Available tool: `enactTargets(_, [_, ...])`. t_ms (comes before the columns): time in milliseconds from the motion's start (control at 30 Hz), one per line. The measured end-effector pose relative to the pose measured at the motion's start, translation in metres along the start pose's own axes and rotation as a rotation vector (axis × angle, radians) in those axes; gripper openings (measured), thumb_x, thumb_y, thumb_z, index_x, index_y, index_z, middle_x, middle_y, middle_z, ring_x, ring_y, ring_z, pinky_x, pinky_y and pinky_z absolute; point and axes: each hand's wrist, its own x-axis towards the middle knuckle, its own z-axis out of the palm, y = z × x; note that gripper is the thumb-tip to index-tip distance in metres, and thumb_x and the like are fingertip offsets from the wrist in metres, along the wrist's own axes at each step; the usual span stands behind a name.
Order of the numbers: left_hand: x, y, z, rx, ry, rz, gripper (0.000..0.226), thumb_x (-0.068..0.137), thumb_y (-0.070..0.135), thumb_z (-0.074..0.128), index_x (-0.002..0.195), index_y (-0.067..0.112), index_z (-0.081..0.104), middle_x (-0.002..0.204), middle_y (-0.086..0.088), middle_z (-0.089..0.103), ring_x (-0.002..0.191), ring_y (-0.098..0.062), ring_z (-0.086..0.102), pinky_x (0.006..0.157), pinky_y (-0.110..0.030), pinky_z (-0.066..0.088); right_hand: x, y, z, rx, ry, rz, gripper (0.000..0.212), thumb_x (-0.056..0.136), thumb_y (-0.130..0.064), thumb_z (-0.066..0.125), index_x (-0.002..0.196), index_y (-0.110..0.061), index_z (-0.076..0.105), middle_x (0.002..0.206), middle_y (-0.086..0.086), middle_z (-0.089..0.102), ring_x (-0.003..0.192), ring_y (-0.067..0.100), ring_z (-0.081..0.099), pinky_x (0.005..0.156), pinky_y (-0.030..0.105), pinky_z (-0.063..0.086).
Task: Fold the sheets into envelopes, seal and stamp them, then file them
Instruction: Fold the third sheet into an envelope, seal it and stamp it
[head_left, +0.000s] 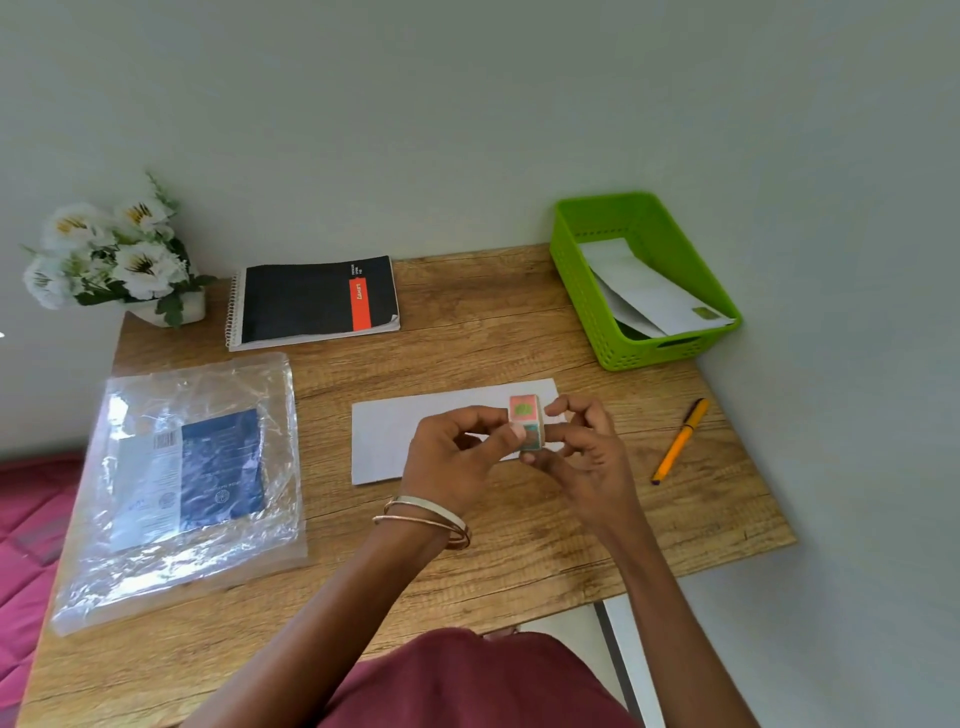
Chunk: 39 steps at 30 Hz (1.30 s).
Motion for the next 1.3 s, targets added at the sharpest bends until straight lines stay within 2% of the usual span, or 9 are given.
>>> enactTargets(100, [-0.005,-0.002,-0.009,-0.043,0.003,0.013,0.008,0.076,0.014,0.073,0.080,0.021,0.074,0.076,0.000,0.071,0.059,-0.009,0.050,0.055,-0.019,0.043,0.004,-0.009,0.003,-0.049,-0.037,0.013,0.035,0.062,-0.049,0.076,0.096,-0.053,0.067,0.114,-0.028,0.046,0.108,0.018,0.043,0.074,0.020,0.041])
enactTargets(233, [-0.006,-0.008,-0.022,0.064,0.049,0.071,0.010,0.071,0.022,0.077,0.079,0.027,0.075,0.079,0.009,0.072,0.060,-0.009,0.050,0.064,-0.027,0.047,0.006,-0.022,0.005,0.048,-0.053,0.021,0.031,0.067,-0.048,0.075,0.098,-0.045,0.069,0.119,-0.018,0.052,0.117,0.015,0.046,0.077,0.029,0.046])
enactTargets(367, [-0.008,-0.010,-0.031,0.210,0.060,0.192,0.015,0.067,0.021,0.079,0.074,0.031,0.071,0.081,0.012,0.068,0.067,-0.005,0.058,0.062,-0.023,0.048,0.006,-0.030,0.012,0.185,-0.006,0.029,0.021,0.072,-0.050,0.074,0.088,-0.036,0.073,0.112,-0.008,0.057,0.114,0.021,0.052,0.074,0.044,0.047])
enactTargets(533, [-0.013,-0.007,-0.039,0.300,0.061,0.269,0.024,0.069,0.026,0.078,0.084,0.041,0.068,0.089,0.021,0.067,0.079,-0.002,0.061,0.068,-0.021,0.048,0.001,-0.032,0.018,0.158,0.015,-0.002,0.014,0.074,-0.036,0.074,0.087,-0.032,0.074,0.102,-0.012,0.055,0.104,0.024,0.052,0.073,0.035,0.042])
enactTargets(667, [-0.015,-0.003,-0.045,0.143,0.041,0.217,0.018,0.072,0.023,0.076,0.089,0.027,0.072,0.089,0.014,0.072,0.081,-0.004,0.065,0.073,-0.032,0.052,-0.003,-0.032,0.021,0.066,0.031,-0.071,0.018,0.075,-0.029,0.076,0.089,-0.040,0.073,0.100,-0.010,0.054,0.095,0.032,0.050,0.070,0.044,0.047])
enactTargets(767, [-0.016,-0.003,-0.045,0.059,0.041,0.159,0.015,0.073,0.015,0.075,0.088,0.018,0.073,0.084,0.007,0.073,0.078,-0.006,0.066,0.068,-0.029,0.052,-0.004,-0.032,0.024,0.010,0.036,-0.104,0.021,0.076,-0.027,0.076,0.091,-0.041,0.072,0.099,-0.011,0.054,0.093,0.030,0.049,0.075,0.044,0.047])
enactTargets(967, [-0.016,-0.003,-0.047,0.025,0.035,0.133,0.014,0.073,0.014,0.075,0.086,0.017,0.074,0.083,0.005,0.073,0.078,-0.008,0.068,0.070,-0.026,0.054,-0.009,-0.041,0.023,0.056,-0.025,-0.077,0.018,0.076,-0.034,0.073,0.090,-0.023,0.073,0.096,0.000,0.062,0.099,0.022,0.056,0.071,0.030,0.046])
enactTargets(1133, [-0.019,-0.005,-0.046,-0.022,0.020,0.099,0.025,0.072,0.013,0.075,0.095,0.021,0.069,0.078,0.001,0.074,0.077,-0.014,0.069,0.075,-0.034,0.054,-0.011,-0.040,0.029,-0.013,-0.052,-0.092,0.016,0.077,-0.033,0.072,0.091,-0.026,0.071,0.096,-0.011,0.065,0.101,0.012,0.054,0.080,0.018,0.041])
enactTargets(1300, [-0.017,-0.008,-0.048,0.359,0.190,0.374,0.032,0.077,0.039,0.069,0.108,0.033,0.062,0.101,0.014,0.060,0.090,-0.006,0.057,0.072,-0.024,0.050,-0.009,-0.038,0.029,-0.129,-0.034,-0.149,0.018,0.081,-0.035,0.068,0.091,-0.021,0.071,0.093,-0.011,0.068,0.097,0.017,0.053,0.083,0.034,0.043])
